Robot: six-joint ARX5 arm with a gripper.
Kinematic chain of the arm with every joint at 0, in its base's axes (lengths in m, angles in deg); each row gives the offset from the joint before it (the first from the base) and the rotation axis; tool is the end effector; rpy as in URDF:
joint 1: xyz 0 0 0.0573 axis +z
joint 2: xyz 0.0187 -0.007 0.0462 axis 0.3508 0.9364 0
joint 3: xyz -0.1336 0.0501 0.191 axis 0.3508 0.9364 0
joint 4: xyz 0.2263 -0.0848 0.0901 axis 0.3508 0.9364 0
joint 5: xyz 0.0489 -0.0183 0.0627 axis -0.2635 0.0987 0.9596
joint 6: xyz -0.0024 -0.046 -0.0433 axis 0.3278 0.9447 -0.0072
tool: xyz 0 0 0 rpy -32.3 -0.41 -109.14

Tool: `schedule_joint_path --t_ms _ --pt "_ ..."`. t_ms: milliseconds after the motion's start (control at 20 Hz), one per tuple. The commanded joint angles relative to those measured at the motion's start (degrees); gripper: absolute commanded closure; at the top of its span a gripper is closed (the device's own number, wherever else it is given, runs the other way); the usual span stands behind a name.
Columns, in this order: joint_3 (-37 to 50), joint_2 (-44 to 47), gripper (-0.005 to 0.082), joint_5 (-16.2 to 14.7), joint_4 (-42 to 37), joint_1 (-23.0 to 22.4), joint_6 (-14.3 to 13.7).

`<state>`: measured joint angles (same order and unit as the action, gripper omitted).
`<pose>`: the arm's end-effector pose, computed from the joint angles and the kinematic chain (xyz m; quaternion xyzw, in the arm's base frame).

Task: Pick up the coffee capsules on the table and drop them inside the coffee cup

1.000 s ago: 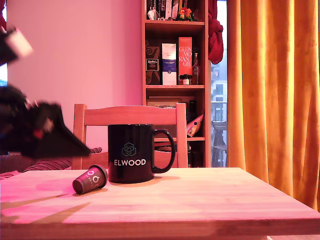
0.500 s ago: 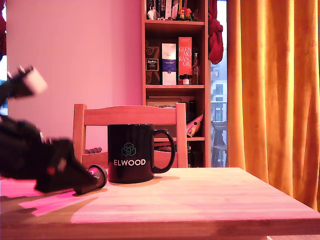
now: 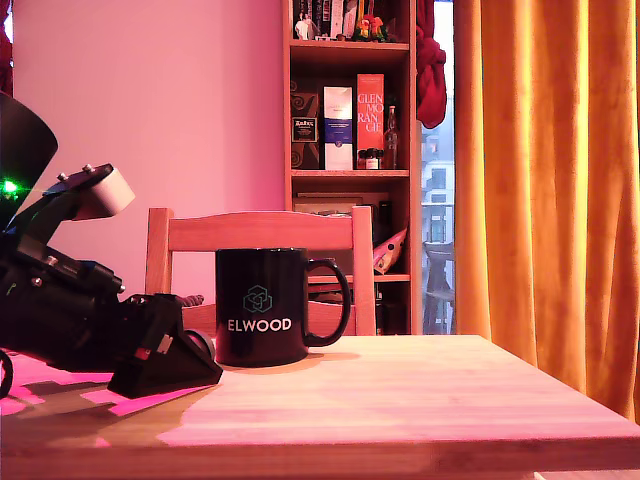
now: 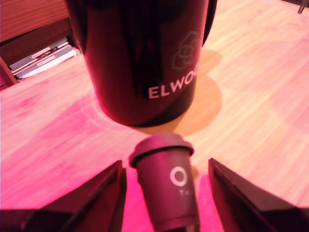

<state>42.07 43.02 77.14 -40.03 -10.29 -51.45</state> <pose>0.2134 -0.1374 0.0542 0.0640 0.2358 -0.3549 0.9024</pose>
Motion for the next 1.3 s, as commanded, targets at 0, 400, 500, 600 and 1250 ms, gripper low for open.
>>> schedule_joint_path --t_ms 0,400,500,600,1250 --pt "0.0 0.9 0.0254 -1.2 -0.2 0.1 -0.2" --pt "0.0 0.9 0.0509 -2.1 1.2 0.1 -0.9" --pt "0.0 0.9 0.0644 -2.1 2.5 0.1 -2.0" --pt "0.0 0.8 0.0661 -2.1 3.1 0.1 -2.1" --pt "0.0 -14.2 0.0661 -1.8 13.3 0.1 -4.7"
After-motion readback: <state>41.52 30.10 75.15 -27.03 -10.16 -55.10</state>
